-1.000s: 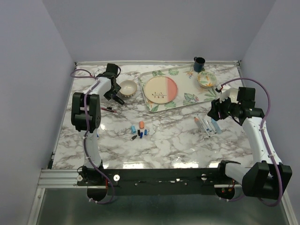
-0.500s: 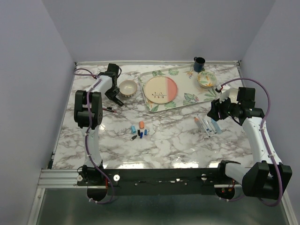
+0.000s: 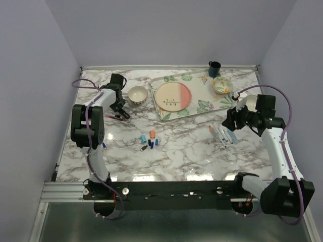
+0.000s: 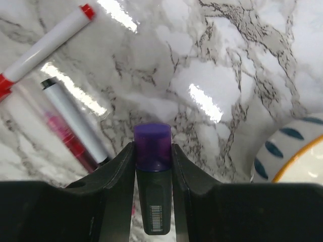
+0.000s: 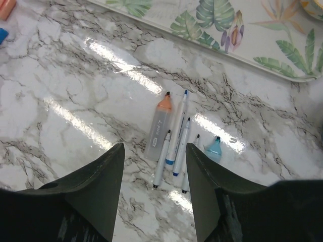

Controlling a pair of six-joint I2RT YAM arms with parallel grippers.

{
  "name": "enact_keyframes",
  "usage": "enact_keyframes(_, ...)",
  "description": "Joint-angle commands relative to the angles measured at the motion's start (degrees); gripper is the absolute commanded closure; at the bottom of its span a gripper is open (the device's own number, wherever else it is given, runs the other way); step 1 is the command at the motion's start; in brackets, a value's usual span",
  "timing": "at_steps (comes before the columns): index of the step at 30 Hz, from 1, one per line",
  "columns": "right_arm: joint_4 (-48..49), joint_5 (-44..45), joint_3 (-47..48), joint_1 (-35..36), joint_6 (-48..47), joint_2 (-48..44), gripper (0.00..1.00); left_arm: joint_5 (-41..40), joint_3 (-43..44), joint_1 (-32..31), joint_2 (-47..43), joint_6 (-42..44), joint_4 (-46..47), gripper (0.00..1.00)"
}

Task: Open the pen caps

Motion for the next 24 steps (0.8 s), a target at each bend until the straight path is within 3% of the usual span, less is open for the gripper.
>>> enact_keyframes(1, -1.8, -5.7, -0.8, -0.4, -2.2, -3.2, 0.41, 1.7, -10.5, 0.4, -14.0, 2.1, 9.9, 1.0)
enact_keyframes(5, -1.9, -10.0, -1.8, -0.4, -3.5, -6.5, 0.41, 5.9, -22.7, 0.4, -27.0, 3.1, 17.5, 1.0)
enact_keyframes(10, -4.3, -20.6, -3.0, -0.3, -8.7, -10.7, 0.41, 21.7, -43.6, 0.2, -42.0, 2.6, 34.4, 1.0)
enact_keyframes(12, -5.0, -25.3, -4.1, -0.1, -11.2, -12.8, 0.39, 25.7, -49.8, -0.1, -50.1, 0.5, 42.8, 1.0)
enact_keyframes(16, -6.8, -31.7, -5.8, 0.1, -14.2, -14.2, 0.3, 32.7, -61.9, -2.2, -60.7, -2.4, 50.0, 1.0)
enact_keyframes(18, -10.2, -36.7, -6.1, 0.5, -21.3, -13.4, 0.22, 33.5, -63.8, -5.1, -65.3, -3.5, 51.2, 1.0)
enact_keyframes(21, -19.4, -40.6, -4.7, 1.0, -30.0, -10.7, 0.2, 31.9, -66.7, -11.8, -70.0, -5.0, 52.6, 1.0)
enact_keyframes(24, -20.0, -40.0, -4.4, 1.6, -28.8, -8.6, 0.2, 26.5, -68.6, -18.3, -71.9, -7.1, 54.9, 1.0)
